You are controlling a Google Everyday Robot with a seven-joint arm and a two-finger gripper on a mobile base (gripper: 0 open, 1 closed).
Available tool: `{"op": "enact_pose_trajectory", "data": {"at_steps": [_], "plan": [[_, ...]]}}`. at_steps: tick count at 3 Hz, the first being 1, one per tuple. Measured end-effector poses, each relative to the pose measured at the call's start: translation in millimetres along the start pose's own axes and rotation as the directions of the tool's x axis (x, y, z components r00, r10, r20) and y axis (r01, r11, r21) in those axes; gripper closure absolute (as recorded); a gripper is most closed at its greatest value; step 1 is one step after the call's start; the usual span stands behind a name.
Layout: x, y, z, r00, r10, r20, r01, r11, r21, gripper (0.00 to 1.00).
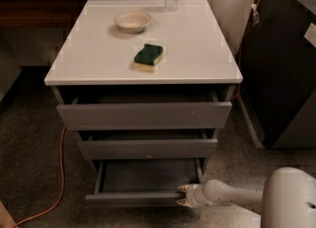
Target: Place sponge into bottom drawer
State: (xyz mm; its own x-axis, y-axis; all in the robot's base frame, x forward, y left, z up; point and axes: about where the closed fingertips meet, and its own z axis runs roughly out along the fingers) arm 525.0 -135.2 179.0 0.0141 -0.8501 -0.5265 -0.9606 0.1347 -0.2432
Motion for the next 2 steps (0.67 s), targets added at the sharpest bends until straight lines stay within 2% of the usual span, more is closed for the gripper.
{"op": "enact_pose_trajectory", "data": {"at_steps": [1,2], "plan": [[-1.3,1.8,1.9,1.0,0.0,0.002,0.0,1.0,-0.004,0.01],[-1.5,2.2,2.3,1.0,0.0,0.003,0.0,1.0,-0.004,0.0]]}}
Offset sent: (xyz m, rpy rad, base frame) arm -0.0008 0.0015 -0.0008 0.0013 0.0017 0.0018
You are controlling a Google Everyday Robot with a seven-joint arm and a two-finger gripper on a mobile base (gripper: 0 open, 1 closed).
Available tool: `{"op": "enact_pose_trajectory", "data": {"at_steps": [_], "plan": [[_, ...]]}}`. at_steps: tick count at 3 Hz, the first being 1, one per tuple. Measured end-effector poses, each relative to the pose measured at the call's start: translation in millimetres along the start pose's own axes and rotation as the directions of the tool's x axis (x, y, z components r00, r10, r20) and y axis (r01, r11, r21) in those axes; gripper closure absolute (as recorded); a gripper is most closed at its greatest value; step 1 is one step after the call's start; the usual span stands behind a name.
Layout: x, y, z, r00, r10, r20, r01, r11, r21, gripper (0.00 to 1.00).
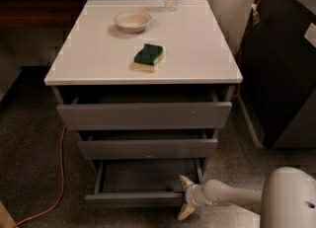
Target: Place sponge into bottom drawer
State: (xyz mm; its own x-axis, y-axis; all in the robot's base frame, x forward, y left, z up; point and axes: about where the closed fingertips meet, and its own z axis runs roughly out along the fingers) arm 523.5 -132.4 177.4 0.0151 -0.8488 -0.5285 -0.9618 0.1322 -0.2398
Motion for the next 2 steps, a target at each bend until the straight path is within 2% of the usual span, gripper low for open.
{"op": "enact_pose_trajectory", "data": {"at_steps": [2], "plan": [[-37,-16,-10,0.999,-0.016,0.028,0.017,0.9998,-0.013,0.0]]}}
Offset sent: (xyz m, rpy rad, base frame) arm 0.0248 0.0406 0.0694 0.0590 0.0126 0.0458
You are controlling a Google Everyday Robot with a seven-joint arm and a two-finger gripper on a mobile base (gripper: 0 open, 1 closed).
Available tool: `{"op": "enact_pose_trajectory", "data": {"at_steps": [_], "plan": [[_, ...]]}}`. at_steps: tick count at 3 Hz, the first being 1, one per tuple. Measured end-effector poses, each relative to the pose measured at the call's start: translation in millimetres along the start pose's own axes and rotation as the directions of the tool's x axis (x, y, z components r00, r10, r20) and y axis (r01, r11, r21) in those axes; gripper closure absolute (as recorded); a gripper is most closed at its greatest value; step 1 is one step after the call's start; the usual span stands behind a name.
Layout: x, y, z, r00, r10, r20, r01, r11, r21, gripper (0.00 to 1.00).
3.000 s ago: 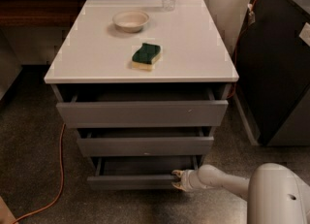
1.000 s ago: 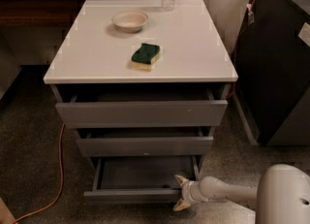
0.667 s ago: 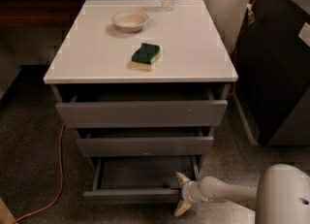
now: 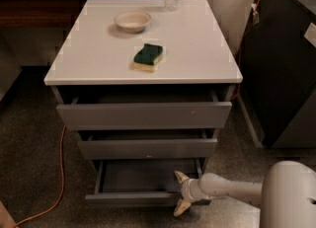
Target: Place sponge into bottom drawer
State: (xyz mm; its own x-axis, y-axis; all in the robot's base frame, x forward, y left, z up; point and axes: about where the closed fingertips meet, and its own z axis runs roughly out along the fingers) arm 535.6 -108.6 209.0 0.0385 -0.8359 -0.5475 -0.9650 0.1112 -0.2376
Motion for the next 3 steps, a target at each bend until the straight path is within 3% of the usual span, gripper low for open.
{"op": "enact_pose_trajectory", "data": {"at_steps": [1,2,3], "plan": [[-26,-10,-14,0.999,0.016,0.041,-0.015,0.9998,-0.015,0.0],[-38,-19,-19,0.996,0.05,0.074,-0.048,0.9984,-0.03,0.02],[-35,-37,-19,0.991,0.098,0.093,-0.095,0.995,-0.029,0.26]]}}
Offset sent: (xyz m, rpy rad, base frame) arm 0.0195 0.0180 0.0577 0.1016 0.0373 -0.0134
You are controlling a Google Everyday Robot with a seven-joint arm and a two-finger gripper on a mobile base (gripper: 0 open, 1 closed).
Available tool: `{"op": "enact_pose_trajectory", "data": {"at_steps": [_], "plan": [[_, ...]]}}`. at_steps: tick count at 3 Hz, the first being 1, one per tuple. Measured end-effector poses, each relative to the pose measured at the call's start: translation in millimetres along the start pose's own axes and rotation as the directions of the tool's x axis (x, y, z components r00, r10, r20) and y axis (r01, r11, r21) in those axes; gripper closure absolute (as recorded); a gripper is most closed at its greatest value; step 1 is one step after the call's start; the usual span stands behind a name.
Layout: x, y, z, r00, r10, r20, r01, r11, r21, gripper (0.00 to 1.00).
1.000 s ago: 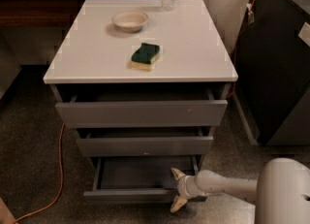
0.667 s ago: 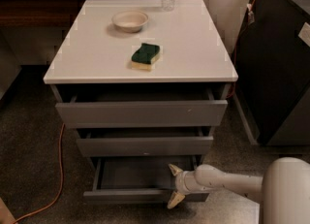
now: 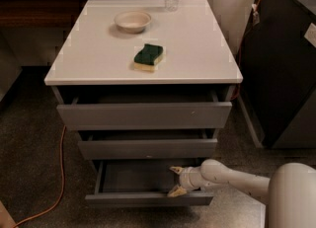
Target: Place sponge into bottom drawer
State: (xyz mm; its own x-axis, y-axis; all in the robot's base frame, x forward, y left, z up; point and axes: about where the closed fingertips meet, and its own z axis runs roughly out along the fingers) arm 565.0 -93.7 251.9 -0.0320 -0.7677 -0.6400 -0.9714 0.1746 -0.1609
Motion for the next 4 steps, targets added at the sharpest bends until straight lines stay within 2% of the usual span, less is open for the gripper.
{"op": "enact_pose_trajectory", "data": {"at_steps": [1,2,3,4], "plan": [[3,-17,-2,0.999,0.045,0.025,-0.045,0.999,0.007,0.48],[13,-41,4,0.998,0.064,-0.008,-0.064,0.9977,0.021,0.79],[26,-54,15,0.996,0.07,-0.049,-0.069,0.9973,0.024,1.0],[43,-55,37,0.992,0.082,-0.094,-0.082,0.9966,0.01,1.0]]}}
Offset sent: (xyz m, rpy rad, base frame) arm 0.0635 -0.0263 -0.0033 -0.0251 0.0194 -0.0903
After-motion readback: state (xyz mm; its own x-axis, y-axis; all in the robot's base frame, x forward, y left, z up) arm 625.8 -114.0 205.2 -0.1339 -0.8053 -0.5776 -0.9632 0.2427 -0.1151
